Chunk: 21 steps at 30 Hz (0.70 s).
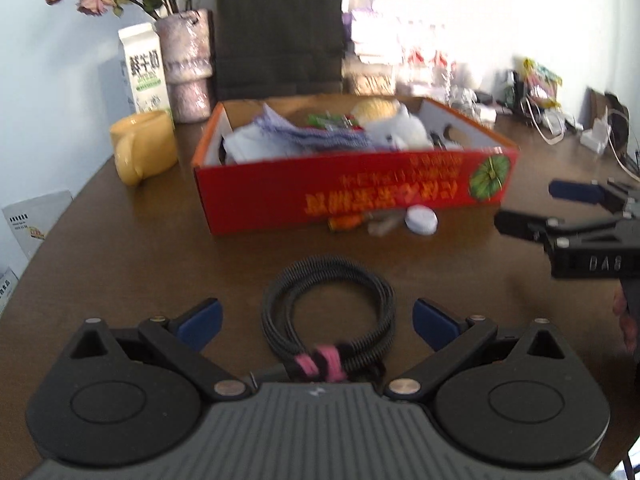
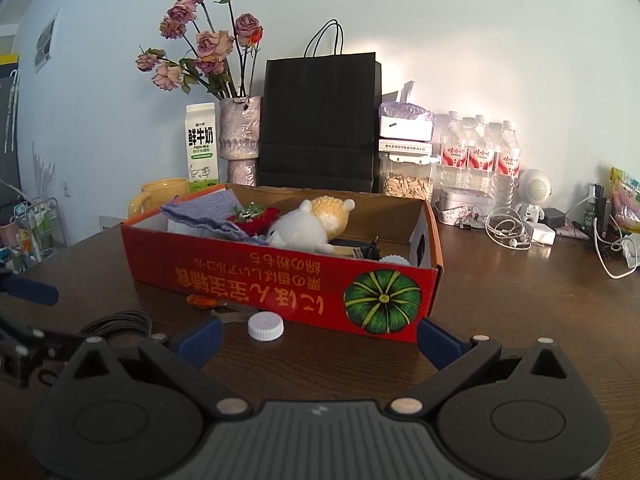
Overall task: Organize objects
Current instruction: 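Move the left tool to the black braided cable on the table, then close the left tool on the black cable and lift it while the right tool approaches the small white cap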
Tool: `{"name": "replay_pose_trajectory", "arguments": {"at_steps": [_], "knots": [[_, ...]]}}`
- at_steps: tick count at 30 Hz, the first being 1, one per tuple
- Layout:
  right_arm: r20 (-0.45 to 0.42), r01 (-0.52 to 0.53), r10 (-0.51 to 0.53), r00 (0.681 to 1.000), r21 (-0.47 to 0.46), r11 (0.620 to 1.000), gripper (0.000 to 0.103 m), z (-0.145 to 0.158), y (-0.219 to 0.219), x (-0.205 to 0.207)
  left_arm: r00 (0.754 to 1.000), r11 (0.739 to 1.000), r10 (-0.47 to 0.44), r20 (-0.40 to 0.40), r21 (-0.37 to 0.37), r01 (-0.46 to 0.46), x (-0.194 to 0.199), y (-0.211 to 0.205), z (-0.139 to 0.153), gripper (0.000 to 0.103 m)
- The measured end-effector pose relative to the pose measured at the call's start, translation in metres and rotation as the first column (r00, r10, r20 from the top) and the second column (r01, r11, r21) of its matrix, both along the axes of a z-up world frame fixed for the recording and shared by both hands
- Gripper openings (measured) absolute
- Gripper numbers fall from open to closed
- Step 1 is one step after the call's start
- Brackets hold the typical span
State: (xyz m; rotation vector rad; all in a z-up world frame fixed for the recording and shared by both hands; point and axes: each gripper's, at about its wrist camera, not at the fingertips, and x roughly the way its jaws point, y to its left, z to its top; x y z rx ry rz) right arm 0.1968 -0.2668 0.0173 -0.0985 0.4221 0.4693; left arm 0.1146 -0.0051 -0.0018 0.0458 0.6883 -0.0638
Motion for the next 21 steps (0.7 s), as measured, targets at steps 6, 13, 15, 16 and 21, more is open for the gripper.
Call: {"name": "replay_pose_trajectory", "arguments": {"at_steps": [6, 13, 15, 16, 21], "knots": [[-0.017, 0.005, -0.005, 1.000, 0.007, 1.000, 0.103, -0.003, -0.002, 0.001, 0.999, 1.000, 0.000, -0.049, 0.003, 0.001, 0.004, -0.005, -0.008, 0.103], [-0.022, 0.006, -0.006, 1.000, 0.004, 1.000, 0.103, -0.005, -0.001, 0.003, 0.993, 1.000, 0.018, -0.113, 0.002, -0.018, 0.029, -0.007, -0.018, 0.103], [-0.025, 0.008, -0.008, 1.000, 0.005, 1.000, 0.103, -0.006, -0.001, 0.003, 0.994, 1.000, 0.019, -0.108, -0.001, -0.020, 0.031, -0.007, -0.020, 0.103], [-0.026, 0.008, -0.008, 1.000, 0.005, 1.000, 0.103, -0.006, -0.001, 0.004, 0.994, 1.000, 0.015, -0.104, -0.001, -0.015, 0.031, -0.007, -0.021, 0.103], [-0.029, 0.008, -0.008, 1.000, -0.002, 1.000, 0.103, -0.007, 0.000, 0.004, 0.997, 1.000, 0.010, -0.072, -0.006, -0.011, 0.028, -0.009, -0.023, 0.093]]}}
